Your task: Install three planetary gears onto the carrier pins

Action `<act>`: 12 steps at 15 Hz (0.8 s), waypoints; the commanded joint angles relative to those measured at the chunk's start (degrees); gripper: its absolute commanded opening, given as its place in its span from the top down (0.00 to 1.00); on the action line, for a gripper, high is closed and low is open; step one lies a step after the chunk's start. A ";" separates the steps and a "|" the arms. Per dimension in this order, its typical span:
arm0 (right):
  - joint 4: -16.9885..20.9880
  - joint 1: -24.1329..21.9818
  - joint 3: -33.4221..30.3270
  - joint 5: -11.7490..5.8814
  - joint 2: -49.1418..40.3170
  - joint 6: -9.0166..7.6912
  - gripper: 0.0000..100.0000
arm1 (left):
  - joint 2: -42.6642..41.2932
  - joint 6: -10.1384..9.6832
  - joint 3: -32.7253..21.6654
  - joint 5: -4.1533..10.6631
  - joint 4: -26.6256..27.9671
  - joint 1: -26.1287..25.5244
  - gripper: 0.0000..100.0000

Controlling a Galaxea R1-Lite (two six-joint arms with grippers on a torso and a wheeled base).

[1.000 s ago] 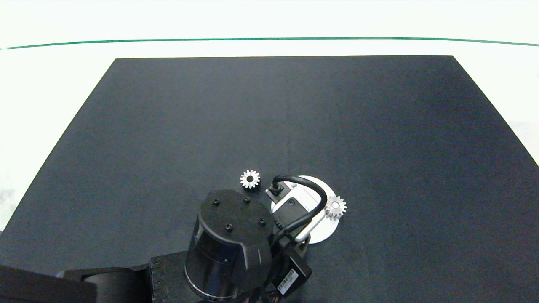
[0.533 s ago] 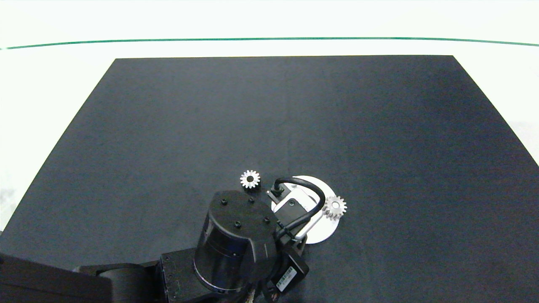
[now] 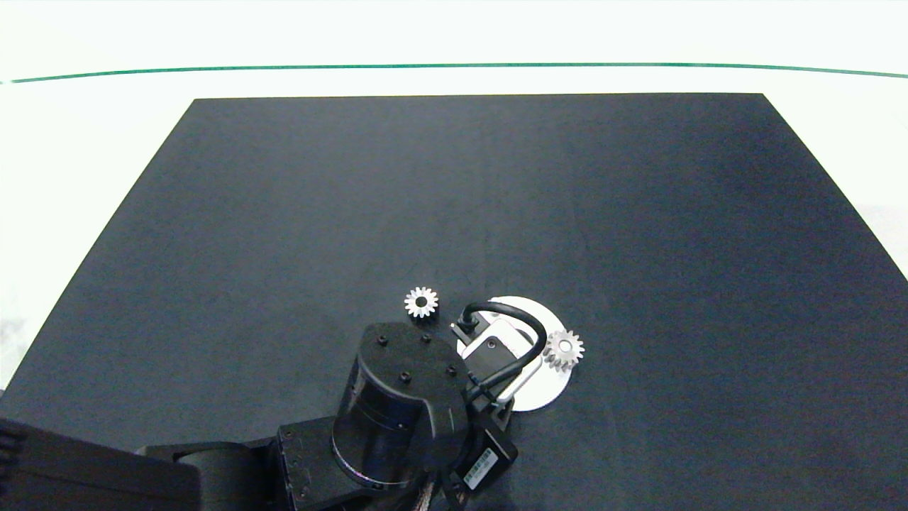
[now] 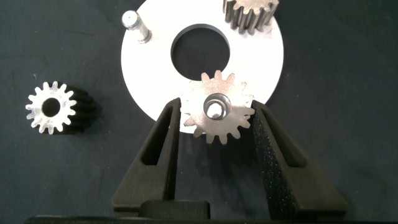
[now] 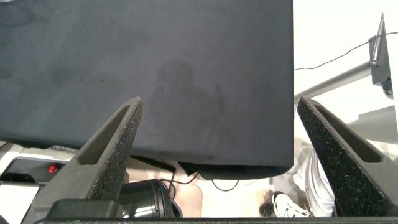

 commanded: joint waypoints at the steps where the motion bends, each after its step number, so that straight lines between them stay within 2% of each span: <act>1: 0.29 0.03 -0.03 -0.10 0.00 -0.11 0.00 | 0.17 0.08 0.02 0.13 -0.31 0.03 0.90; 12: 0.29 0.03 -0.56 -0.18 0.00 -0.11 0.00 | 1.23 0.08 -0.68 0.13 -0.39 -0.15 0.90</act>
